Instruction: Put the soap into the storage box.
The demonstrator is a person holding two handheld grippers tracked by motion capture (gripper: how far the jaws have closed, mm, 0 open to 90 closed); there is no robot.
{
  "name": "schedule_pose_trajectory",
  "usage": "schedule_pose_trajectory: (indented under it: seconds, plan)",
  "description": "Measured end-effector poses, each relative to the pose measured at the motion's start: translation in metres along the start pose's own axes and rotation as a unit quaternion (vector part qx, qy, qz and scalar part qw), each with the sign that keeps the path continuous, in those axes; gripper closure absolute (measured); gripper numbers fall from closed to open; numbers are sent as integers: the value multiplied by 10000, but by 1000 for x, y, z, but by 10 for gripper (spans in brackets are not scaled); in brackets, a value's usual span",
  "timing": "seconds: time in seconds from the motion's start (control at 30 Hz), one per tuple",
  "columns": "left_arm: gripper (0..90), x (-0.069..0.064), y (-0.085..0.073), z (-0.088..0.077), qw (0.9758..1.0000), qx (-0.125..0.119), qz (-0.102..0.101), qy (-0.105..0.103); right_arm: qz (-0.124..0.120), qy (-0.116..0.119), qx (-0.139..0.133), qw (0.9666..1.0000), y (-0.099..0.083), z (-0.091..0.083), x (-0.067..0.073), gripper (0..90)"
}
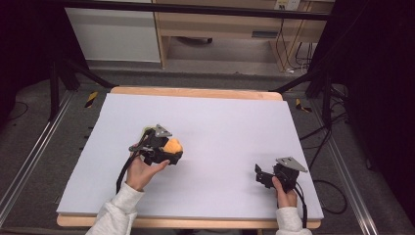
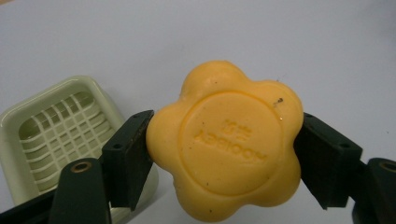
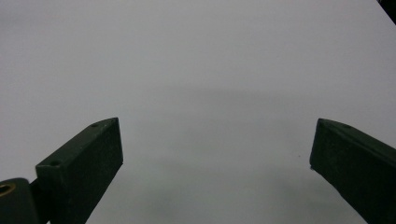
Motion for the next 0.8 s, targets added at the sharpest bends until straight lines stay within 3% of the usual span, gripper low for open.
schedule_pose_trajectory:
  seconds: [0.2,0.8]
  plan:
    - [262,13,-3,-3,9998,-7,-157,130,0,1,4,10000,0,0,0,31]
    - [263,36,-13,-2,9986,120,-361,368,3,2,8,10000,0,0,0,31]
Point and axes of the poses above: each handheld gripper's, and its own axes: z roughly forward along the jaws, y roughly out of its top, x roughly to its left, the point moved 4 cm from there along z, roughly forward along the jaws, and after that the axes turned 14 degrees about z, right-handed, at the moved point
